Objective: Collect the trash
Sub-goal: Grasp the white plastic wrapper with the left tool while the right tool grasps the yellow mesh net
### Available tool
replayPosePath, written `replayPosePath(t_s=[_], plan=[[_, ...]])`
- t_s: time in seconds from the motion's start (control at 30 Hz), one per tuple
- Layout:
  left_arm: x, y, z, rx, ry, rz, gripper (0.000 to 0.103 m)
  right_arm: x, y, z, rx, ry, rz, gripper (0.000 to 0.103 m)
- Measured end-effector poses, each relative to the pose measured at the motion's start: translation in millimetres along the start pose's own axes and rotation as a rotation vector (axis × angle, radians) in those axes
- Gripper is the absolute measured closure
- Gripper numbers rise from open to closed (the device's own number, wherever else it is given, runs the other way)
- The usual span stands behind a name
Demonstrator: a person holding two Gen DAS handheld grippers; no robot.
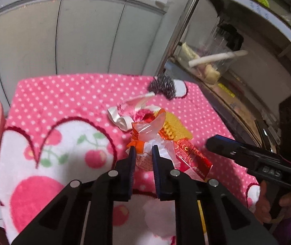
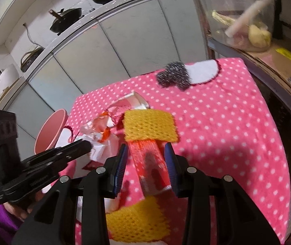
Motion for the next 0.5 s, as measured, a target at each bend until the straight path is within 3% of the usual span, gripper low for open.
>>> replayPosePath(t_s=[0.3, 0.5], plan=[[5.8, -39.0, 29.6, 0.051, -0.042, -0.05, 0.088, 11.9, 39.0, 30.0, -0.052, -0.144, 0.046, 0.065], [3.1, -51.2, 43.6, 0.07, -0.065, -0.061, 0.088, 6.7, 57.4, 18.6, -0.146, -0.186, 0.084, 0.065]])
Point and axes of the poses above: each gripper's, at about its wrist camera, not at the fingertips, and y roughly the way its jaws point, z to its left, x to its top, the point moved 9 cm from there along y, roughly the way its jaws point, and after that the axes turned 8 degrees about -z, right-handed, at the moved point
